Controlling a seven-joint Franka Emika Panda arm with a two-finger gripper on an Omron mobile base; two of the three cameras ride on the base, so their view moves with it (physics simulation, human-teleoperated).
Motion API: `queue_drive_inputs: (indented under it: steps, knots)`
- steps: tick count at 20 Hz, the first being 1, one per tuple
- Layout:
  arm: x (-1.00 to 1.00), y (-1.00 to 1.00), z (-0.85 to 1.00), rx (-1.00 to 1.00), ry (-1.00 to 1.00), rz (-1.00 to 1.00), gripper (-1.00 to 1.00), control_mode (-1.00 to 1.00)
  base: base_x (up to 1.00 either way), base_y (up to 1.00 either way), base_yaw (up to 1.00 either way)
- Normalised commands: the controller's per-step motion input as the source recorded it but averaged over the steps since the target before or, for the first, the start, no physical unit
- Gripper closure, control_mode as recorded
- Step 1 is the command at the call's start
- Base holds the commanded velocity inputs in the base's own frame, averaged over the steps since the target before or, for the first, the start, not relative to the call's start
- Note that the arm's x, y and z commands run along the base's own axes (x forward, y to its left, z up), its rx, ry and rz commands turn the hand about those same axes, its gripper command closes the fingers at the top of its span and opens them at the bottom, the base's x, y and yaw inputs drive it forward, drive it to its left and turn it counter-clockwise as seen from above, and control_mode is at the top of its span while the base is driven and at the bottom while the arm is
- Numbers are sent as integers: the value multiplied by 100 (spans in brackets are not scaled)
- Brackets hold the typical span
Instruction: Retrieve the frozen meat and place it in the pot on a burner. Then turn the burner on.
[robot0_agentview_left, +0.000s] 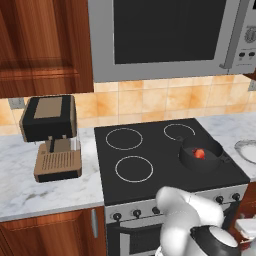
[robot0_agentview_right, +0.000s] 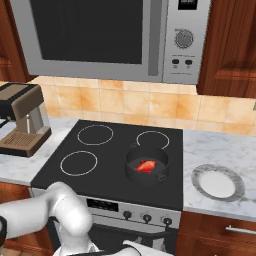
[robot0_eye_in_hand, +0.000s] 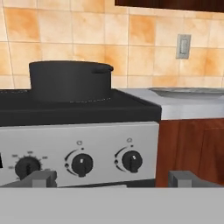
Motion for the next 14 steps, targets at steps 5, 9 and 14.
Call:
queue_drive_inputs:
  steps: [5,9,14]
  knots:
    - [12,-8,-16,0,-1,0,-100,-100,0,0,0]
    - [12,-16,-22,0,0,0,-100,-100,0,0,0]
    - [13,-10,-15,0,0,0,-100,-100,0,0,0]
